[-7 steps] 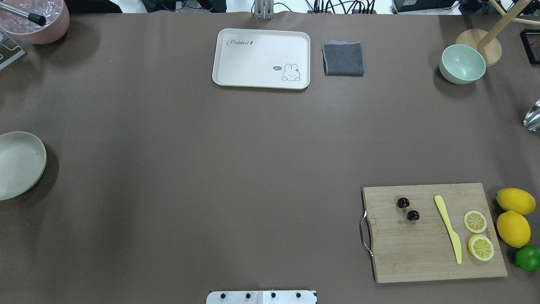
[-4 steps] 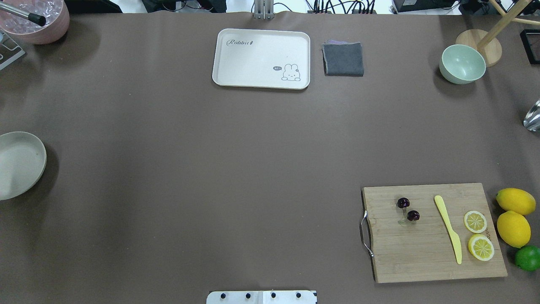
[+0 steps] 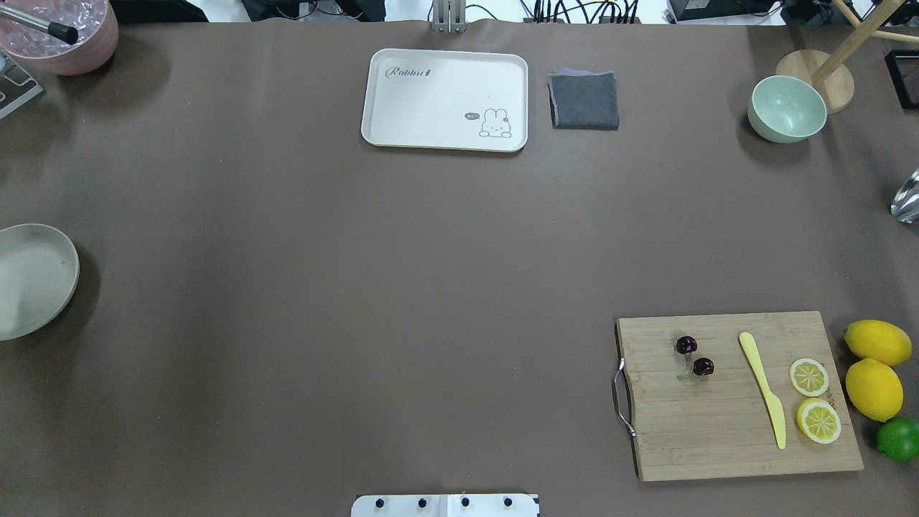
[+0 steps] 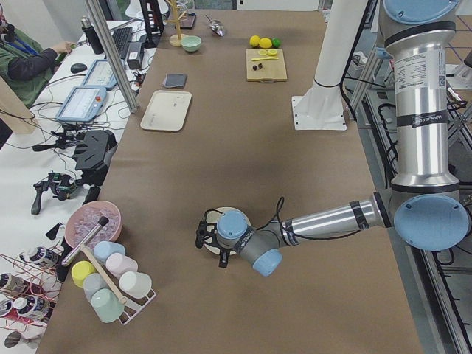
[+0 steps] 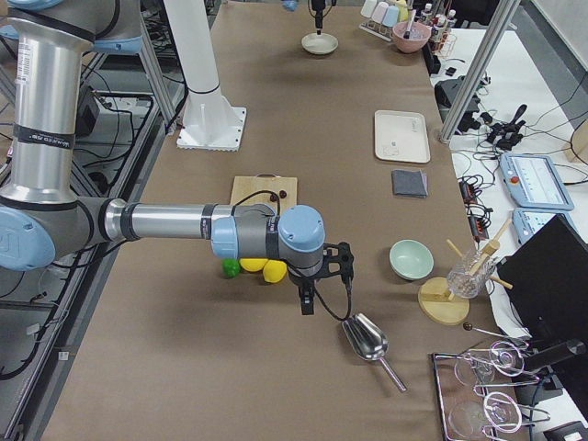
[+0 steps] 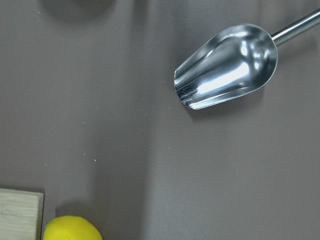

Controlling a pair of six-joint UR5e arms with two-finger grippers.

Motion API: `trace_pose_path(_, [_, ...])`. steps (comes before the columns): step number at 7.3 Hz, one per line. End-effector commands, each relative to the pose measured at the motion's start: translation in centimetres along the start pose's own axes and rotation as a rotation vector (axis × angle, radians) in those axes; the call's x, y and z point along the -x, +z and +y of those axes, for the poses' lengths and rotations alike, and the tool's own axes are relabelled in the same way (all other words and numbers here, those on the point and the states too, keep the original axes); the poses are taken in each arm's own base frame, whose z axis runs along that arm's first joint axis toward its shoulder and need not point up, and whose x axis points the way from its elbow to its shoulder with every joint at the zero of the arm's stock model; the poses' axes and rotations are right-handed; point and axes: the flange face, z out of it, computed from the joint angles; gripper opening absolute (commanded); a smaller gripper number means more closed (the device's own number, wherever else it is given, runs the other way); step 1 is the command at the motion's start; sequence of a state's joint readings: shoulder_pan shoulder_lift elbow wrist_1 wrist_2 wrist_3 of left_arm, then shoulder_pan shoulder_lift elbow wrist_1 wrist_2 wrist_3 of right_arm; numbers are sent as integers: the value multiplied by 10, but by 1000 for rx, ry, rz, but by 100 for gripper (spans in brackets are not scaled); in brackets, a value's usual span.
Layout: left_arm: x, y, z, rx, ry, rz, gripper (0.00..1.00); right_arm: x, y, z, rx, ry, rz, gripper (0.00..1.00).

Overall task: Place red cherry on plate
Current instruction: 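Reach the left gripper to the pale green plate and grip its rim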

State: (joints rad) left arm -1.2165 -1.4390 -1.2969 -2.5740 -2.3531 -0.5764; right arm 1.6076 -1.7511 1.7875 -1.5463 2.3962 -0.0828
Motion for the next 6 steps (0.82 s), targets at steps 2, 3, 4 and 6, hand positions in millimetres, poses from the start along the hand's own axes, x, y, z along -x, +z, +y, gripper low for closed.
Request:
trace_pose_path(2, [2,12,7,30,2,-6,82,0,0,0,0,-2,2,100])
trace_pose_path(3, [1,15,9,38,6,-5,57,0,0,-1,-1,-3,2,100])
trace_pose_path(4, [0,16,8,38,10,-4,35,1,-1,-2,-4,-6,4,100])
trace_pose_path(6, [0,16,8,42,19,-1,0,3,-3,-4,-7,-8,4,100])
